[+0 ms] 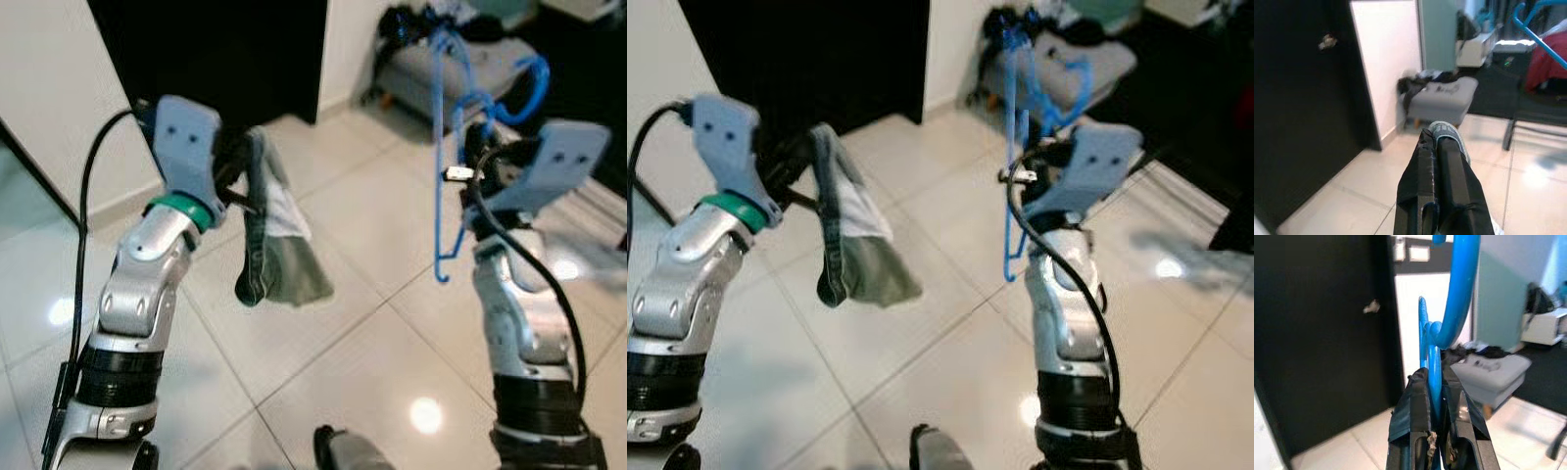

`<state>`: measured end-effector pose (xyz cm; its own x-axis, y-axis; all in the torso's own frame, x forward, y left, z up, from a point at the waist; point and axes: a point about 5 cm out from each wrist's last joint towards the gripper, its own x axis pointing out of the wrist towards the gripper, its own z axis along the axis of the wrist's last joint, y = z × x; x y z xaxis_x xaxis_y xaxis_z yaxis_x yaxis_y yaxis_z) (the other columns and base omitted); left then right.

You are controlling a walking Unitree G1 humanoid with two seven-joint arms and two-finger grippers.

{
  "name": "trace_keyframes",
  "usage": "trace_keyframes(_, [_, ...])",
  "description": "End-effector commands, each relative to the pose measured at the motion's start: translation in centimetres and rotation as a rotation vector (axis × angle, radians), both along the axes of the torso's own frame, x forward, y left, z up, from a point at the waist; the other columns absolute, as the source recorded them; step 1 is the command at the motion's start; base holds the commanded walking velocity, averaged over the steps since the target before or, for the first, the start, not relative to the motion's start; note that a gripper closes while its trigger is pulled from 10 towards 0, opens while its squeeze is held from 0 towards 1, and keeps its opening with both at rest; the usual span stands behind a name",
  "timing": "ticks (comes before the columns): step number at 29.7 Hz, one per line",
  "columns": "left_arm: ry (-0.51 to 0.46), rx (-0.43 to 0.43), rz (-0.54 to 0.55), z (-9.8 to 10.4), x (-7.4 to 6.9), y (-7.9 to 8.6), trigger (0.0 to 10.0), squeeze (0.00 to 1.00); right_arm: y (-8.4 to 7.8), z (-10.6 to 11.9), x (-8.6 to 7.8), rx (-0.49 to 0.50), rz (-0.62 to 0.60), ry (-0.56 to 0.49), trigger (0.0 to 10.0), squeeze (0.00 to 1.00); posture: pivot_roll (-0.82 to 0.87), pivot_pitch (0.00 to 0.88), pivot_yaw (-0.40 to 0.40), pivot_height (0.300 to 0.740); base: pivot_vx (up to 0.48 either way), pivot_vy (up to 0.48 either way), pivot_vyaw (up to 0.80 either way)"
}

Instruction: Hang hanger

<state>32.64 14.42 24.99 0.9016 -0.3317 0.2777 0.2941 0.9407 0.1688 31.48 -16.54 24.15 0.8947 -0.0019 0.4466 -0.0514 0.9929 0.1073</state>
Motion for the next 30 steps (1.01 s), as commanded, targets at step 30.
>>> trace_keyframes(30, [-0.055,-0.029,-0.046,1.0,0.6,-1.2,10.0,0.0,-0.1,0.0,-0.3,-0.001,-0.014,-0.004,10.0,0.0,-0.08,0.067,0.05,0.74,0.113,0.0,-0.67])
